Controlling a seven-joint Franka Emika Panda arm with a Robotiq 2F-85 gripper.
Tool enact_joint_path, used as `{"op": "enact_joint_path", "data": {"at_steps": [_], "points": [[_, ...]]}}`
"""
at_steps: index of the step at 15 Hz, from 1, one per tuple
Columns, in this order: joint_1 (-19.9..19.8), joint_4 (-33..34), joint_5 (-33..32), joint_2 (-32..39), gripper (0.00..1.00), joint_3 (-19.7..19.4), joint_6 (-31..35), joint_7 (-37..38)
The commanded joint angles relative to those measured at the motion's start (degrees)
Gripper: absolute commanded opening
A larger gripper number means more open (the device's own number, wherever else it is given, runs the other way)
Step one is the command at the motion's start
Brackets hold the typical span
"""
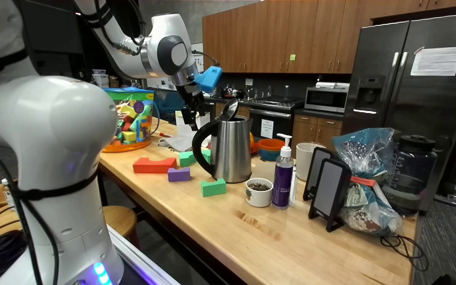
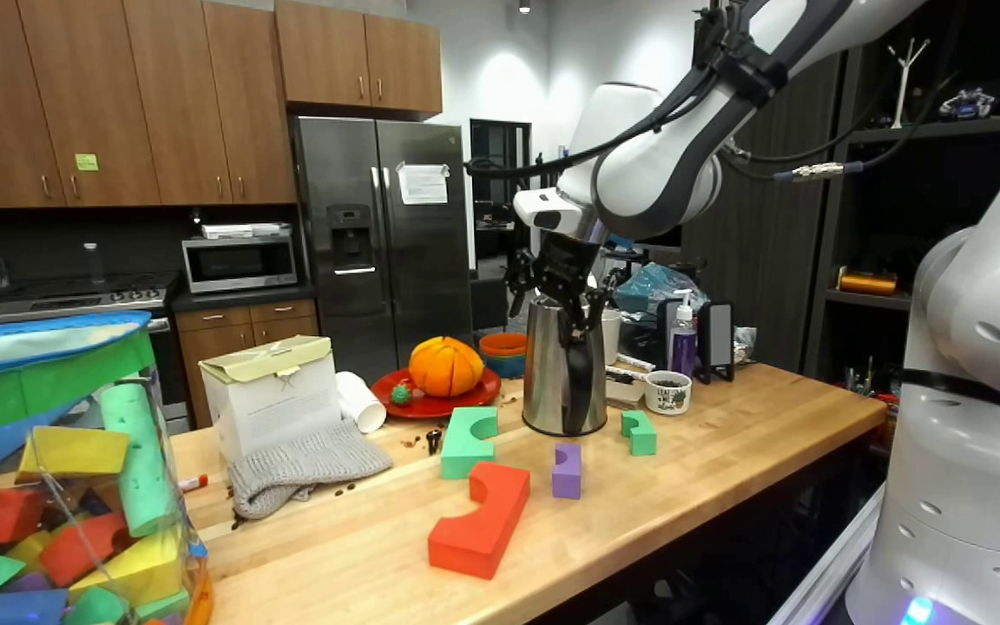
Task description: Open the lid of the kettle by pressing on the button at the center, push the kettle slightly forward and then close the lid
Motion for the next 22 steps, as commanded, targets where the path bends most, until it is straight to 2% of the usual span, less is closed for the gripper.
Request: {"op": "enact_joint_path", "data": {"at_steps": [1,13,22], "points": [[-0.8,-0.3,-1.4,-0.8,1.00,0.9,0.3,1.2],[-1.4,-0.5,-2.6,-3.9,1.00,3.2,-0.4,3.1],[-0.5,-0.3,-2.4,-4.7,1.00,1.6,-5.4,2.3]]}}
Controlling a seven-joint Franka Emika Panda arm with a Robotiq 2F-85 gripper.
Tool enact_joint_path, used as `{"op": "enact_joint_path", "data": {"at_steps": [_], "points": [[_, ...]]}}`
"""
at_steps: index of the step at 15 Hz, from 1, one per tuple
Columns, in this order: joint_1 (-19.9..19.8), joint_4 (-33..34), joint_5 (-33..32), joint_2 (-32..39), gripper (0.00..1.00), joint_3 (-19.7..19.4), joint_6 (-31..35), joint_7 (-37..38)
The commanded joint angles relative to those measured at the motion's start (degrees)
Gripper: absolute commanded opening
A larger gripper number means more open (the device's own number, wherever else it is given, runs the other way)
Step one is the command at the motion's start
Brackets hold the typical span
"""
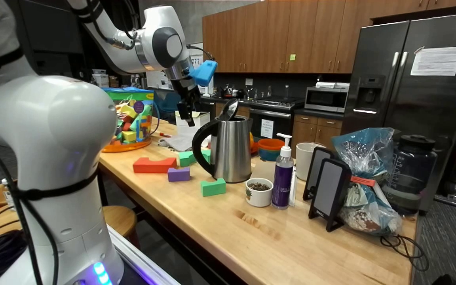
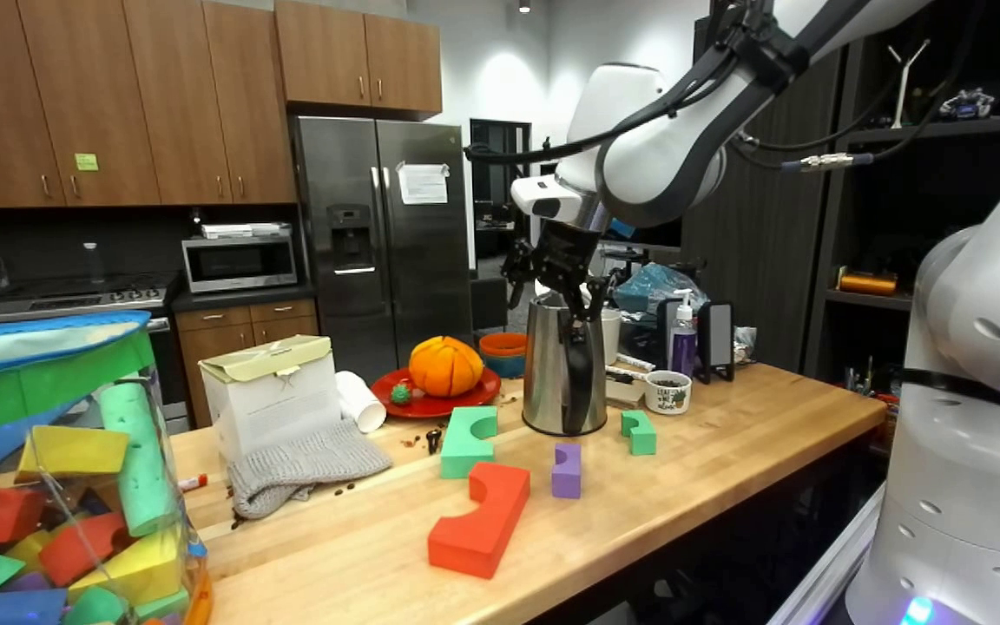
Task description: Open the lid of the kettle by pressing on the button at the center, push the kettle slightly forward and then close the lid
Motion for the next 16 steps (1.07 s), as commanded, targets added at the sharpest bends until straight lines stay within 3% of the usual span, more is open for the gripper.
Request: {"op": "enact_joint_path", "data": {"at_steps": [1,16], "points": [[0.0,-0.2,-0.6,-1.3,1.00,-0.6,-2.1,0.1],[-0.8,0.0,-0.4,0.1,1.00,-2.7,-1.3,-0.8]]}}
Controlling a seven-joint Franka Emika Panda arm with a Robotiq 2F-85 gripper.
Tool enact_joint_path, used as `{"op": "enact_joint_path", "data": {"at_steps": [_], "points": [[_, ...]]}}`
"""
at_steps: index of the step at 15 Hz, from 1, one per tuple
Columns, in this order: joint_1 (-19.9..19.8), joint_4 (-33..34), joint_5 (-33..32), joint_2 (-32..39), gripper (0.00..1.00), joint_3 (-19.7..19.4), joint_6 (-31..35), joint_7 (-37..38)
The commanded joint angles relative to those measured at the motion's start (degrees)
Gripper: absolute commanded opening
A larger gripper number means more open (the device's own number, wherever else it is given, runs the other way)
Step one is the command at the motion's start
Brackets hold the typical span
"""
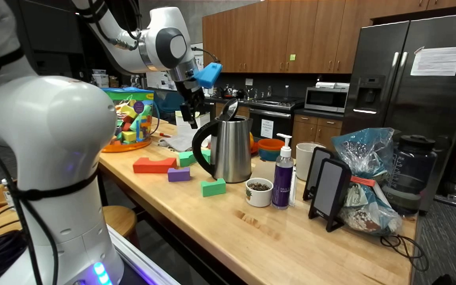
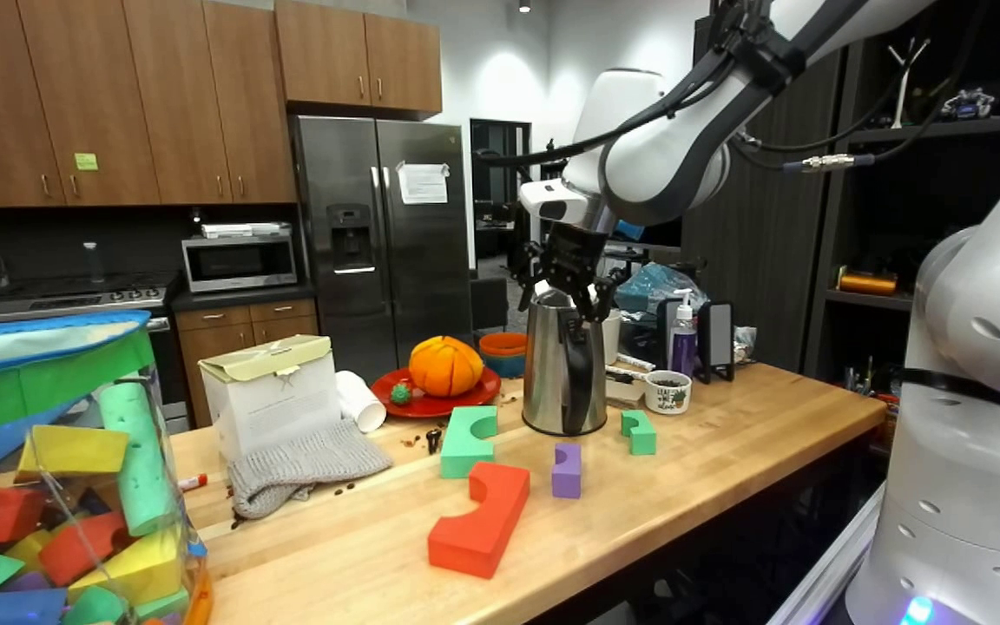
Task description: Open the lid of the kettle by pressing on the button at the center, push the kettle slightly forward and then close the lid
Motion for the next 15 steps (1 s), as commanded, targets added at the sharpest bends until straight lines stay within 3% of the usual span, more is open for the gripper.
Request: {"op": "enact_joint_path", "data": {"at_steps": [1,15], "points": [[-0.2,0.0,-0.3,0.0,1.00,-1.0,0.0,-0.9],[-0.7,0.0,-0.4,1.5,1.00,-1.5,1.9,-0.9]]}}
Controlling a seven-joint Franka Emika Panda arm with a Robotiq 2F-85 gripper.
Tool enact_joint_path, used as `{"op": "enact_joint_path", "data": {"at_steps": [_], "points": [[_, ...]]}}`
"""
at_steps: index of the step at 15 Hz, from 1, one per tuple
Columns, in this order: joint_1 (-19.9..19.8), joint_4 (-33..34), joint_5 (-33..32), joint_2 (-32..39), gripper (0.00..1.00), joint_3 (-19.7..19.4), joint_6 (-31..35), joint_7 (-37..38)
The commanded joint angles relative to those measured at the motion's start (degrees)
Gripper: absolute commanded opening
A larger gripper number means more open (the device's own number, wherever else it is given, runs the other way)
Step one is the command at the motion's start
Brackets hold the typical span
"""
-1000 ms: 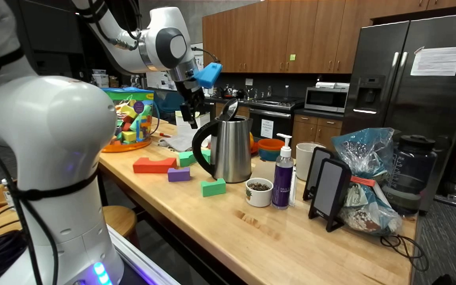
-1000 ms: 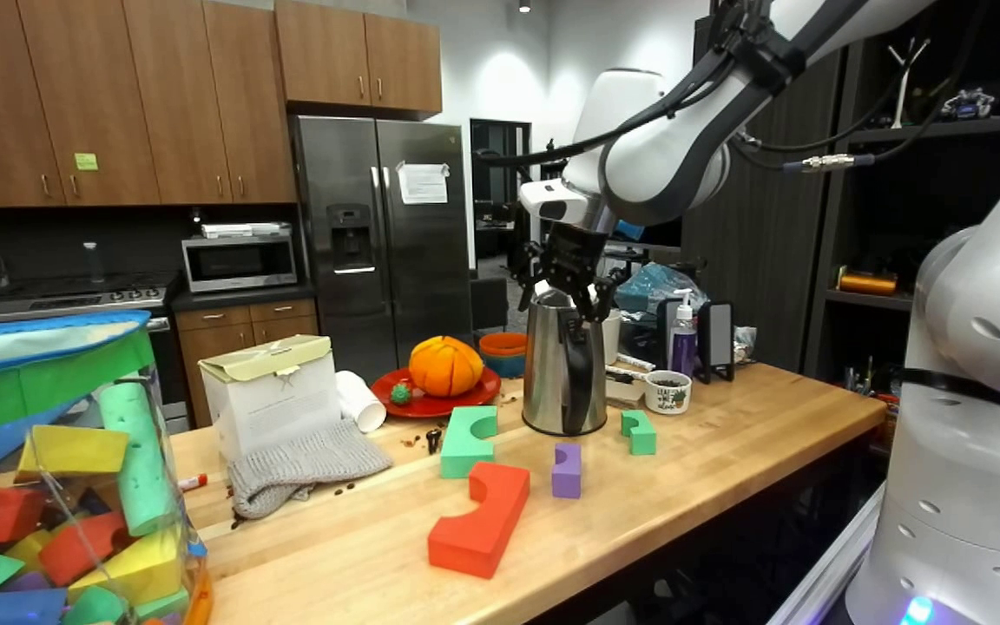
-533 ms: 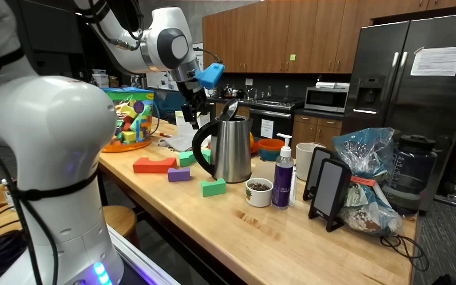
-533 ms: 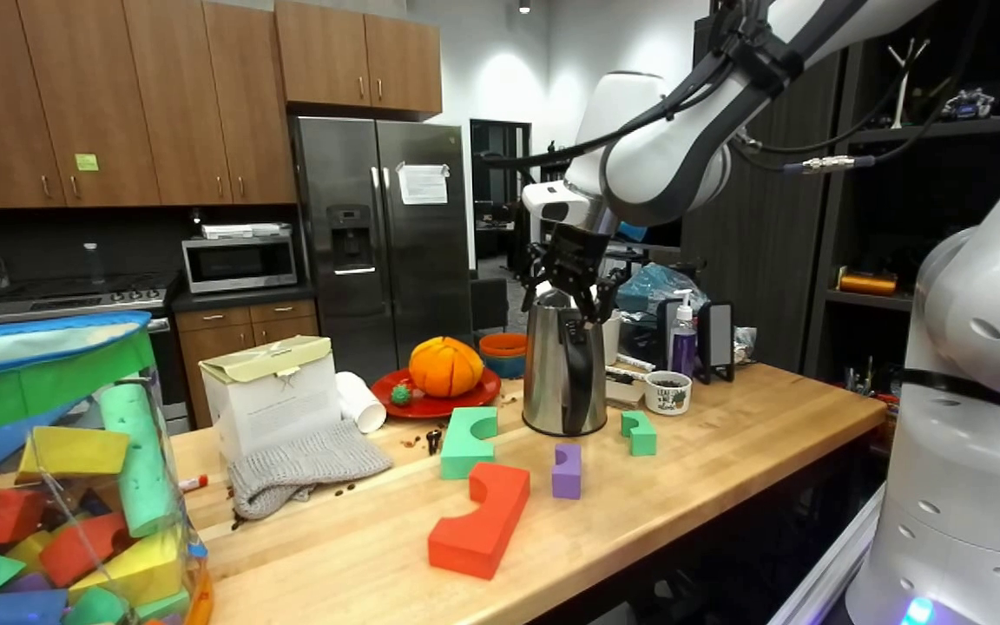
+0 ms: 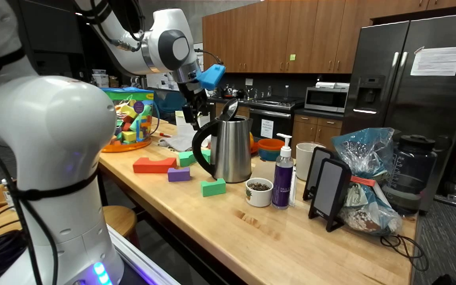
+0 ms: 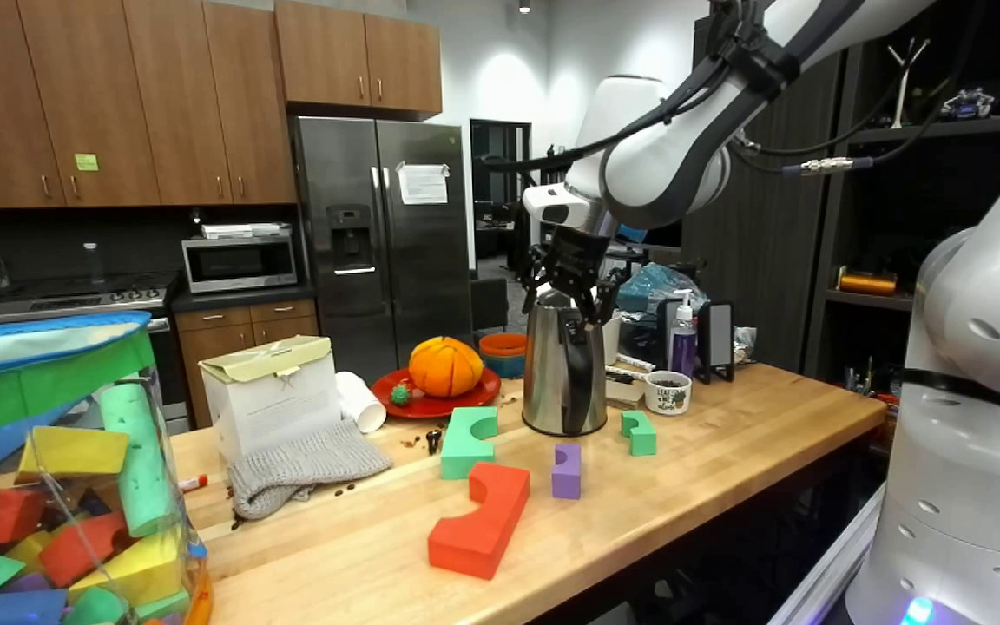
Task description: Open the lid of the kettle by pressing on the button at the center, push the kettle slightly forward and then close the lid
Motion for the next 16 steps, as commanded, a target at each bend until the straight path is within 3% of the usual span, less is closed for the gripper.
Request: {"op": "enact_joint_path", "data": {"at_steps": [1,16], "points": [[-0.2,0.1,-0.5,0.7,1.00,-0.7,1.4,-0.9],[-0.4,0.1,-0.3,2.3,1.00,-1.2,2.9,-1.1]]}}
